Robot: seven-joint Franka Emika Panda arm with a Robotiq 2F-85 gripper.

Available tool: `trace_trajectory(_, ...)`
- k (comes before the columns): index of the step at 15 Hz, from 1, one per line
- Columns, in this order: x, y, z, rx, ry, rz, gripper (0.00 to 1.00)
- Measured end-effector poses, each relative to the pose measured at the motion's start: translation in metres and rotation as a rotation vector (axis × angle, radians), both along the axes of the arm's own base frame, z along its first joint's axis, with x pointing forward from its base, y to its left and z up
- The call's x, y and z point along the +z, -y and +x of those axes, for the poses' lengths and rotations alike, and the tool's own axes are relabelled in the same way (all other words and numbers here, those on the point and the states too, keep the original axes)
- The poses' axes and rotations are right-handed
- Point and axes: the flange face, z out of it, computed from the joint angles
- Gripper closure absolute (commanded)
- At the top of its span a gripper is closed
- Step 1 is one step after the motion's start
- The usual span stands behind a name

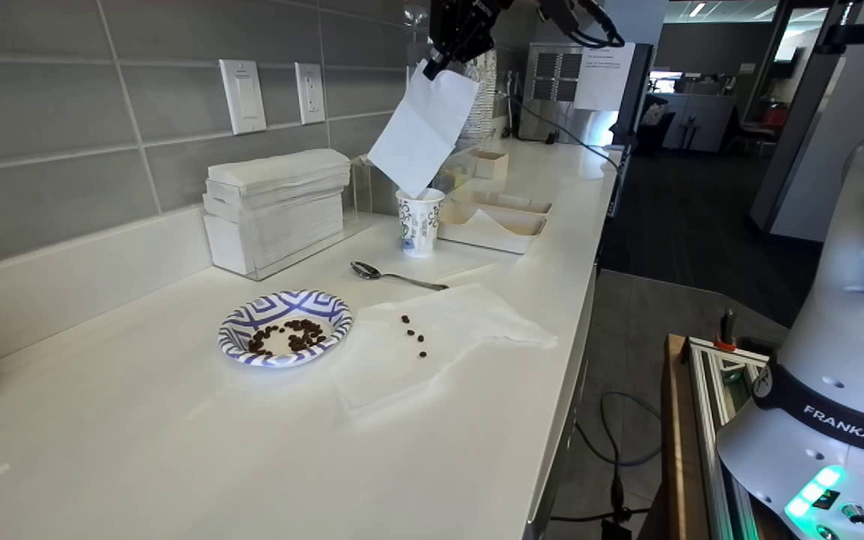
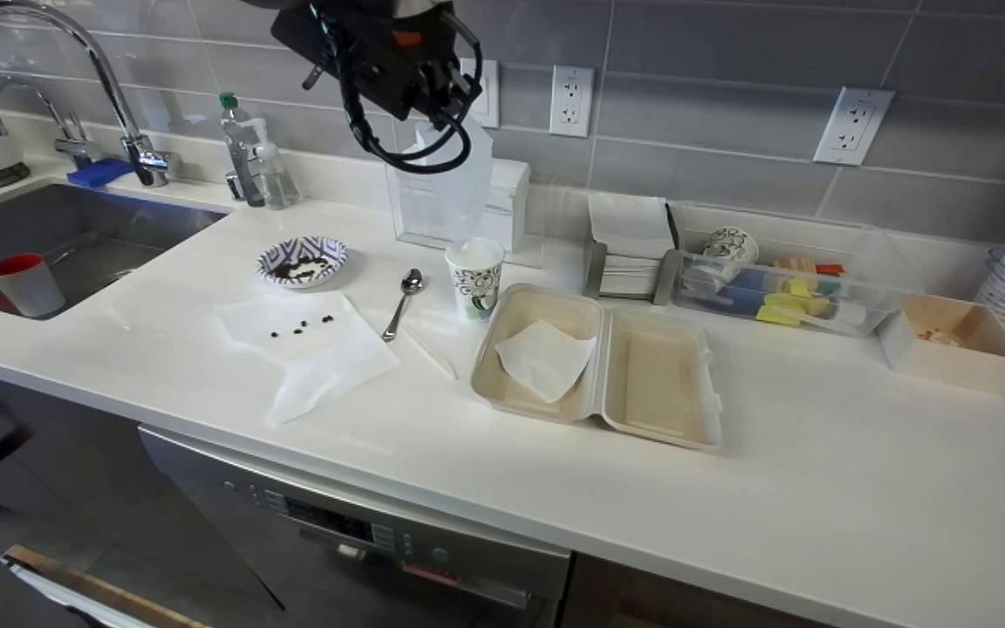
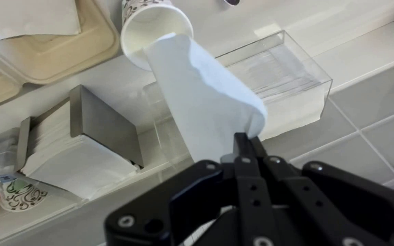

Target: Put one paper towel in the cup

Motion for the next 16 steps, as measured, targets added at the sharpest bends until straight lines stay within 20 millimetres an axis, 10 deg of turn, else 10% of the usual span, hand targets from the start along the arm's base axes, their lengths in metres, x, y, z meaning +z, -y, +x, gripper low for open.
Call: trace_trajectory(16,-0.078,0.017,0.042,-0.055,-0.093,0.016,1.00)
